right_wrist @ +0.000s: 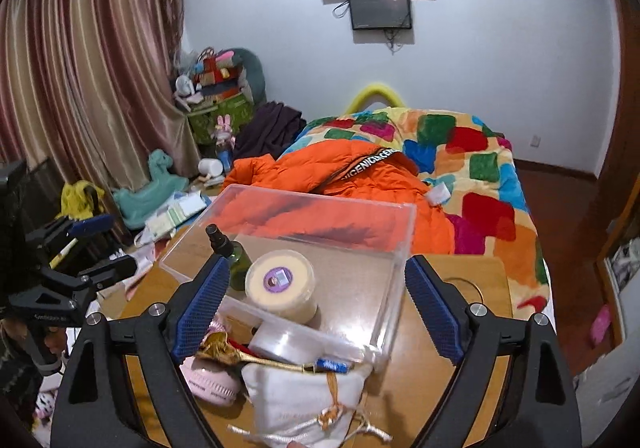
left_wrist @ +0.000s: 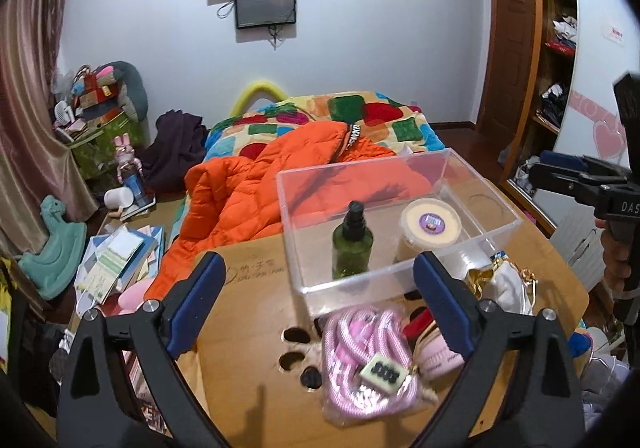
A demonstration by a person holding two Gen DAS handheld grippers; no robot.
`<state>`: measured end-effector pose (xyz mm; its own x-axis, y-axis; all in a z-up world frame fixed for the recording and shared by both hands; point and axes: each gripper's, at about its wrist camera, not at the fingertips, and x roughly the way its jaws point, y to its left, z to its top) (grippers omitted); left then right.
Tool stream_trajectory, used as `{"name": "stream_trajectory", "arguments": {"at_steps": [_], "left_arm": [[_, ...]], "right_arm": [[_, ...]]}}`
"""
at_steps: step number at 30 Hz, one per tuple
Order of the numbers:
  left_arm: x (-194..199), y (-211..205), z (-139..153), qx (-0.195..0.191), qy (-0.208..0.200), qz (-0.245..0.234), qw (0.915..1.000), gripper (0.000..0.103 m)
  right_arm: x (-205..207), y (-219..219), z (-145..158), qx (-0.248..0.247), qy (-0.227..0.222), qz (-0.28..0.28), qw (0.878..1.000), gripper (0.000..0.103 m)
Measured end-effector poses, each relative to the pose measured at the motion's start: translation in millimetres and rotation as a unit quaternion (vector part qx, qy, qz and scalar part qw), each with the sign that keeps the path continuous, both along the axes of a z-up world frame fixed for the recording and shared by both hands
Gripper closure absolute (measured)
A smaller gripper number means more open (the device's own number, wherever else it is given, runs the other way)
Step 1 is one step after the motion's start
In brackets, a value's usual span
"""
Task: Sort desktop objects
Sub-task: 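Grasp the mahjong tile with the left tool while the right tool grasps the pink round fan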
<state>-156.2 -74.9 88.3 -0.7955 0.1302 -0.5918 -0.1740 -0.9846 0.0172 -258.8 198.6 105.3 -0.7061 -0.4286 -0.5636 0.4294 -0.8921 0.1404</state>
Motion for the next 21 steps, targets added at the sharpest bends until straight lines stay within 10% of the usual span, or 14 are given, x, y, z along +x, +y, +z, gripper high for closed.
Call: {"name": "stream_trajectory", "arguments": {"at_steps": [21], "left_arm": [[40.5, -10.1, -66.8, 0.038, -0.078, 0.011, 0.9962, 0.007]], "right_arm": [[83.3, -13.1, -65.1, 0.009, 0.000, 0.038, 0.999, 0.016]]}}
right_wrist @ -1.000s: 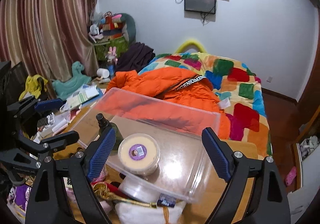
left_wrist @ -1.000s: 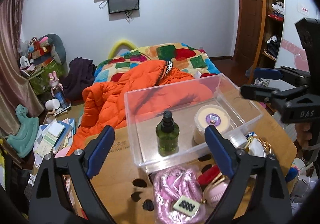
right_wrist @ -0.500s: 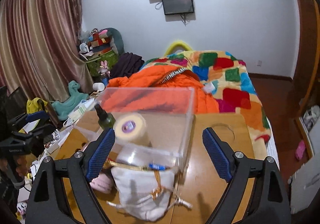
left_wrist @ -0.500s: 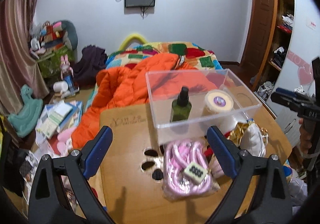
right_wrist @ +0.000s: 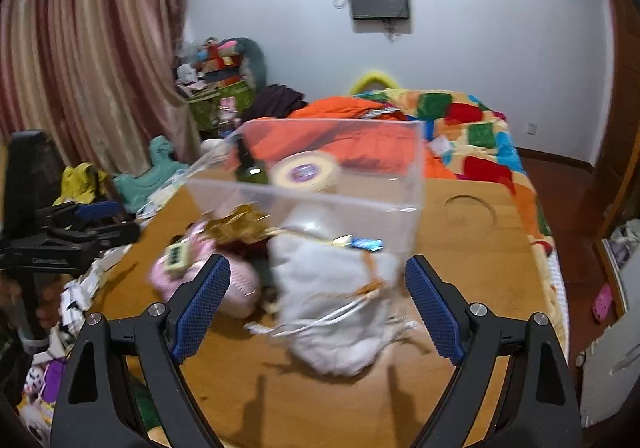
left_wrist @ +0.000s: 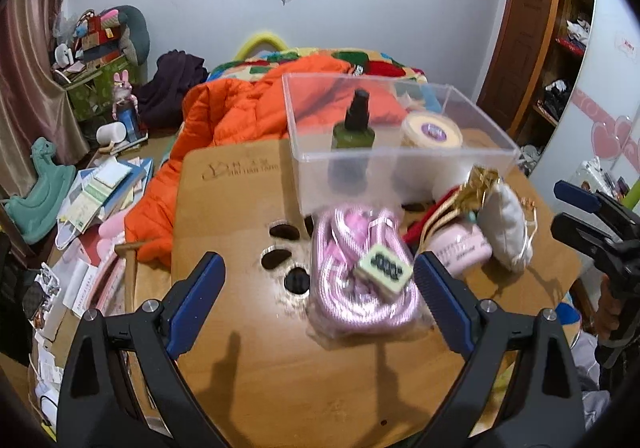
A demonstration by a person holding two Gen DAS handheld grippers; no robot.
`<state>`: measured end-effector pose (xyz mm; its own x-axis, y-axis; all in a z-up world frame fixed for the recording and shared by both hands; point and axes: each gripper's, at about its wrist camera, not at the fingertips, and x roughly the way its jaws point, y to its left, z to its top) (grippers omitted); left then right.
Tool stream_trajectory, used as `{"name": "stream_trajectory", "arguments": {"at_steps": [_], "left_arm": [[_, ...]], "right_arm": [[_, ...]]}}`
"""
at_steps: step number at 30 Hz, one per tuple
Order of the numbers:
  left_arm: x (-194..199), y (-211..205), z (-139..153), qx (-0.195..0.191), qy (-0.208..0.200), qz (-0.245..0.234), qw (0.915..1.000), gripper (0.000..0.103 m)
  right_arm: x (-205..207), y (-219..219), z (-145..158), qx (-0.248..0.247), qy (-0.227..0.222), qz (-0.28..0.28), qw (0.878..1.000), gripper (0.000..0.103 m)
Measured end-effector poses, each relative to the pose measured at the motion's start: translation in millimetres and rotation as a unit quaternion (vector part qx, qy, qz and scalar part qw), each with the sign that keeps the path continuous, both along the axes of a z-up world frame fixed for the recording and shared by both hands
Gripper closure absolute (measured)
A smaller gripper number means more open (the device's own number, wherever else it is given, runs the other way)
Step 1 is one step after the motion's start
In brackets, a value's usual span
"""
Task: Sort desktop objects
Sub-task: 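Grasp the mahjong tile with the left tool while the right tool grasps the pink round fan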
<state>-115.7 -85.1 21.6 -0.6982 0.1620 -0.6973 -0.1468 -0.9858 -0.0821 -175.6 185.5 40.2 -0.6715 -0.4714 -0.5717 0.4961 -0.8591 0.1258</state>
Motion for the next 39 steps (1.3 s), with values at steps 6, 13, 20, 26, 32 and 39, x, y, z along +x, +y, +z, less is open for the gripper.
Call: {"name": "stream_trajectory", "arguments": {"at_steps": [6, 13, 20, 26, 32, 39], "left_arm": [[13.9, -8.5, -11.6, 0.013, -0.007, 0.010, 0.9998, 0.007], [29.2, -16.3, -18.9, 0.000, -0.001, 0.009, 1.0000, 0.007], [29.0, -12.3, -18.3, 0.004, 0.012, -0.008, 0.9999, 0.007], [20.4, 1.1, -11.9, 0.017, 0.036, -0.036, 0.9986, 0.010], [8.9, 17.2, -13.8, 0.024, 0.027, -0.067, 0.9971, 0.024], [-0.2, 28.3, -19.9, 0.015, 0.021, -0.077, 0.9967, 0.039]], "right_arm": [[12.6, -37.5, -12.3, 0.014, 0.006, 0.040, 0.999, 0.017], [0.0, -73.3, -38.2, 0.053, -0.008, 0.042, 0.998, 0.018], [-16.1, -89.5, -61.9, 0.082, -0.026, 0.029, 0.996, 0.032], [-13.5, -80.2, -59.7, 0.068, -0.033, 0.032, 0.997, 0.040], [-0.3, -62.4, -49.2, 0.046, -0.041, 0.053, 0.997, 0.040], [9.0, -38.2, -29.3, 0.017, -0.031, 0.051, 0.998, 0.040]]}}
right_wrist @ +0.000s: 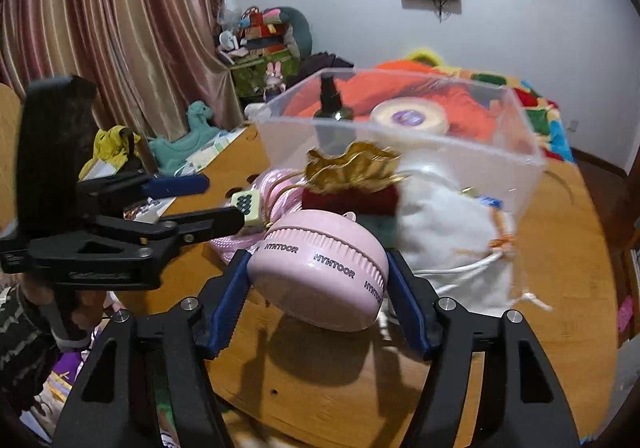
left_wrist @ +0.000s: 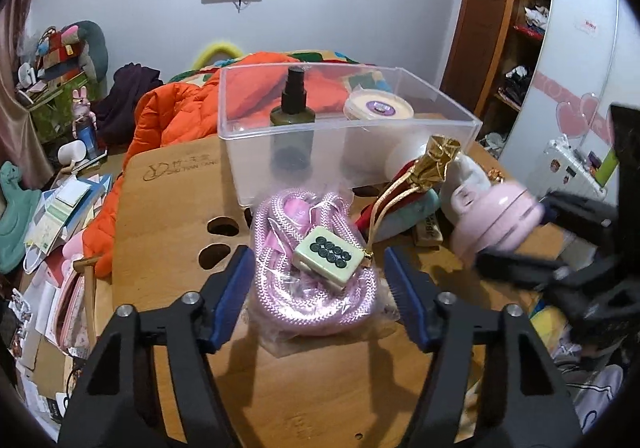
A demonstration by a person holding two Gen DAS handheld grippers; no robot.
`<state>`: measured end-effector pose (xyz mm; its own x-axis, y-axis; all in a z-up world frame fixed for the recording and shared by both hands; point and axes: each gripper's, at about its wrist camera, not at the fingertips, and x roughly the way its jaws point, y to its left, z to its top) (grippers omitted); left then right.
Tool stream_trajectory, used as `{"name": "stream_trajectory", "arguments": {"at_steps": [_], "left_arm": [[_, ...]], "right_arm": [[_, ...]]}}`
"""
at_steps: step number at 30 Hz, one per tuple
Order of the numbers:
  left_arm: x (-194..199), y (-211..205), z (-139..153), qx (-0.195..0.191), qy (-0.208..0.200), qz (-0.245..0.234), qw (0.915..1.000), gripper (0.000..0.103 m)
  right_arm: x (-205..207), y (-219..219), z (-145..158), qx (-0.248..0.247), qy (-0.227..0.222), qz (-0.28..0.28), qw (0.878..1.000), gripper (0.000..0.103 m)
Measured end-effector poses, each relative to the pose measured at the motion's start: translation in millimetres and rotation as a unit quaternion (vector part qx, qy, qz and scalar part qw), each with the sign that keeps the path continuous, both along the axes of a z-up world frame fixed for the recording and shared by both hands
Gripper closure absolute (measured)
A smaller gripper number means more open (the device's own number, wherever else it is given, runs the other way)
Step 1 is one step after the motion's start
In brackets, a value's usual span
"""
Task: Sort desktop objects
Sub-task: 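Grasp the mahjong tile with the left tool while the right tool grasps the pink round fan, then place the tile into the clear box with the left tool while the right tool places the fan inside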
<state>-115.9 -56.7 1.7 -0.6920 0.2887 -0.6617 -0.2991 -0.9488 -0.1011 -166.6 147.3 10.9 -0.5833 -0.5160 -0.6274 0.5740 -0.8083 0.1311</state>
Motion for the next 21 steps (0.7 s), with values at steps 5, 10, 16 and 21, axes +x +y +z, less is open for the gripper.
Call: {"name": "stream_trajectory", "arguments": {"at_steps": [5, 10, 16, 21], "left_arm": [[-5.1, 8.2, -5.1, -0.017, 0.005, -0.002, 0.9998, 0.046], [-12.3, 10.4, -7.9, -0.011, 0.001, 0.002, 0.9999, 0.062], [-11.9, 7.1, -7.4, -0.003, -0.002, 0.012, 0.9999, 0.062], [-7.7, 3.1, -2.2, -0.001, -0.004, 0.020, 0.9998, 0.062]], "right_arm": [[-3.6, 17.6, 14.1, -0.018, 0.001, -0.016, 1.000, 0.040], [-13.9, 36.1, 16.0, -0.026, -0.004, -0.042, 0.999, 0.040], [-28.2, 57.0, 18.5, -0.037, -0.012, -0.063, 0.997, 0.040], [-32.7, 68.5, 22.0, -0.046, -0.014, -0.067, 0.997, 0.040]]}}
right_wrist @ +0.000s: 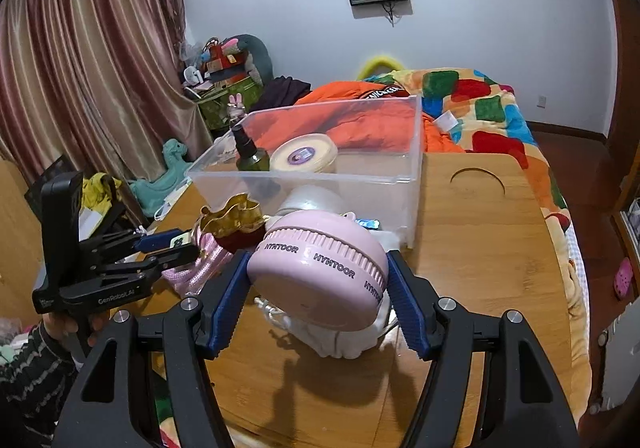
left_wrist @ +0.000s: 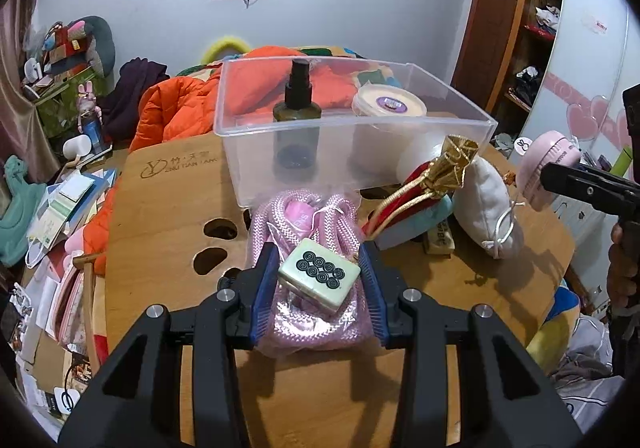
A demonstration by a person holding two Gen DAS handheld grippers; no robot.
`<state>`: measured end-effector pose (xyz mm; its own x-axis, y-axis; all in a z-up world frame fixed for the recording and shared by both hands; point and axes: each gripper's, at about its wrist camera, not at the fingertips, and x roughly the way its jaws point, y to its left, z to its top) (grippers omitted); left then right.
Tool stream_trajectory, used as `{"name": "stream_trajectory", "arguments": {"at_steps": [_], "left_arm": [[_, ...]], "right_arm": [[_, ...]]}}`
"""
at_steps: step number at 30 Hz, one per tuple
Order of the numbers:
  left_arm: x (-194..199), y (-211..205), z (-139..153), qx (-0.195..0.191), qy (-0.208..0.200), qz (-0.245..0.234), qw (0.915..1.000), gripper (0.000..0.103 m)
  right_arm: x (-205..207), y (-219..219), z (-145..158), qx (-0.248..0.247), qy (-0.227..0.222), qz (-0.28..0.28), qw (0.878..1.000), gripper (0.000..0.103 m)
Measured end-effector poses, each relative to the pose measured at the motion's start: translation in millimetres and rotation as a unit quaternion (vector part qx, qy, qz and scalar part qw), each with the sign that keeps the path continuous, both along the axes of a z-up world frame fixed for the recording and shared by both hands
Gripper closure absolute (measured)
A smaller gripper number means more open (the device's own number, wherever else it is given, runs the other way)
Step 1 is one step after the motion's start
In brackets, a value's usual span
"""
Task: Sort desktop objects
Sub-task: 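Place the tile into the clear box with the left tool while the right tool places the fan inside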
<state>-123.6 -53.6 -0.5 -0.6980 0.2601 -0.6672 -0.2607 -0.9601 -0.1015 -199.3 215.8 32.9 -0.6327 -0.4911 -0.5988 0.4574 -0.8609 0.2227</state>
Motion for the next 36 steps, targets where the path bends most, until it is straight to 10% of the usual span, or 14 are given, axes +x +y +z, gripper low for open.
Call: {"name": "stream_trajectory", "arguments": {"at_steps": [36], "left_arm": [[-51.1, 7.1, 59.6, 0.018, 0.056, 0.009, 0.9982, 0.062]], "right_arm": [[-65.3, 0.7, 33.1, -0.012, 0.036, 0.012, 0.999, 0.040]]}}
